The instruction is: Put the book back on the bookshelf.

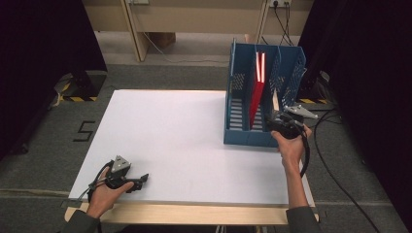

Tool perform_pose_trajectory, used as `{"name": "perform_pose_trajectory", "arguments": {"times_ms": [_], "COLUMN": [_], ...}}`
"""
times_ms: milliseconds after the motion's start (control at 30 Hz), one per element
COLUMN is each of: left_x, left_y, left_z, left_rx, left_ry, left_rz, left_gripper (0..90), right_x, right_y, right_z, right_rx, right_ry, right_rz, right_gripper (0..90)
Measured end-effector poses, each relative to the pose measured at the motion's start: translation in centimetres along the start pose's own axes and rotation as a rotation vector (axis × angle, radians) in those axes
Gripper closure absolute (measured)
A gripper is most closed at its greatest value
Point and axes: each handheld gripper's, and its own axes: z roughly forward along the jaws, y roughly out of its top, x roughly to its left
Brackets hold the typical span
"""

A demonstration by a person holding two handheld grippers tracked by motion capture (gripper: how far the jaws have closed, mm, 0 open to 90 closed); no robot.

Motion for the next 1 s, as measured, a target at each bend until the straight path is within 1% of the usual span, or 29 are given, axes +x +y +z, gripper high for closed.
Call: {"name": "perform_pose_trajectory", "arguments": {"times_ms": [33,133,267,333,367,467,533,600,733,867,933,1000], "left_x": [0.0,0.0,0.0,0.0,0.0,0.0,0.0,0.0,0.0,-0.1,-0.1,-0.1], "left_y": [0.0,0.0,0.0,0.0,0.0,0.0,0.0,0.0,0.0,0.0,0.0,0.0], "left_z": [0.0,0.0,0.0,0.0,0.0,0.0,0.0,0.0,0.0,0.0,0.0,0.0], "left_rx": [0.0,0.0,0.001,0.001,0.001,-0.002,0.0,-0.001,-0.002,-0.004,-0.004,-0.003], "left_ry": [0.0,-0.001,-0.001,-0.001,-0.001,-0.001,0.001,0.001,0.001,0.002,0.002,0.002], "left_rz": [0.001,0.0,0.003,0.002,0.003,0.0,0.001,0.0,0.0,-0.001,-0.001,-0.001], "left_gripper": [14.2,14.1,14.1,14.1,14.1,14.1,14.1,14.1,14.1,14.1,14.1,14.1], "right_x": [0.3,1.1,2.4,3.0,3.3,4.3,5.0,5.7,6.8,7.7,8.1,8.6], "right_y": [-0.1,-0.6,-1.3,-1.8,-2.0,-2.4,-2.7,-3.2,-4.0,-5.0,-5.4,-5.9], "right_z": [-0.3,-1.2,-2.4,-2.8,-3.0,-3.4,-3.6,-3.6,-3.7,-3.6,-3.6,-3.5], "right_rx": [0.005,0.004,-0.015,-0.023,-0.021,-0.037,-0.029,-0.026,-0.014,0.003,0.012,0.016], "right_ry": [0.005,0.023,0.064,0.091,0.096,0.109,0.118,0.132,0.151,0.179,0.177,0.191], "right_rz": [-0.01,-0.012,-0.007,-0.014,-0.021,-0.025,-0.046,-0.043,-0.064,-0.067,-0.063,-0.063], "right_gripper": [30.9,22.3,16.2,15.7,15.7,15.7,15.6,15.7,15.7,15.7,15.8,15.8]}}
